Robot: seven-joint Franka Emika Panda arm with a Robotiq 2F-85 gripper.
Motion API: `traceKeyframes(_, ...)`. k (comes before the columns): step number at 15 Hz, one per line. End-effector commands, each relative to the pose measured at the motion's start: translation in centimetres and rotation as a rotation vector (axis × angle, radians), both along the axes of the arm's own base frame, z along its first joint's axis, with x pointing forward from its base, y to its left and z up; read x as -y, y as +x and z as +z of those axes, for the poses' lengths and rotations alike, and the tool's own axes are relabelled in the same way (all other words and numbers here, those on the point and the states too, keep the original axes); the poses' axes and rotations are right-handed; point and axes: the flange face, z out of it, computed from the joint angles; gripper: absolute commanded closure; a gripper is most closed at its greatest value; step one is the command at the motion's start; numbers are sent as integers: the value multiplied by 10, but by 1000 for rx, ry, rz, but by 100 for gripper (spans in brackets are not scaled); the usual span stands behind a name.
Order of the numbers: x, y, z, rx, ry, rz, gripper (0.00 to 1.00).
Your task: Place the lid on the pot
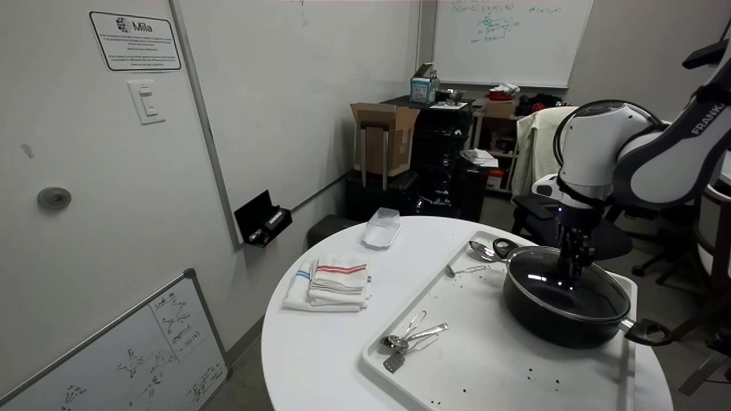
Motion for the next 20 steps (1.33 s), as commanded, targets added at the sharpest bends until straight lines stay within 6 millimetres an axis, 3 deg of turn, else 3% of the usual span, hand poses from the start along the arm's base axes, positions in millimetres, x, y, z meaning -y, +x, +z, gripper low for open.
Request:
traceKeyframes(1, 4, 2, 7, 18, -21, 12, 75)
traceKeyframes(11, 7, -4, 5, 15, -38, 41, 75)
traceKeyframes(12, 7, -4, 5, 15, -41, 42, 25)
traceKeyframes(13, 8, -4, 6, 16, -42, 42, 24)
traceKeyframes(16, 9, -4, 8, 18, -45, 42, 3)
traceKeyframes(20, 11, -4, 11, 21, -46, 39, 0)
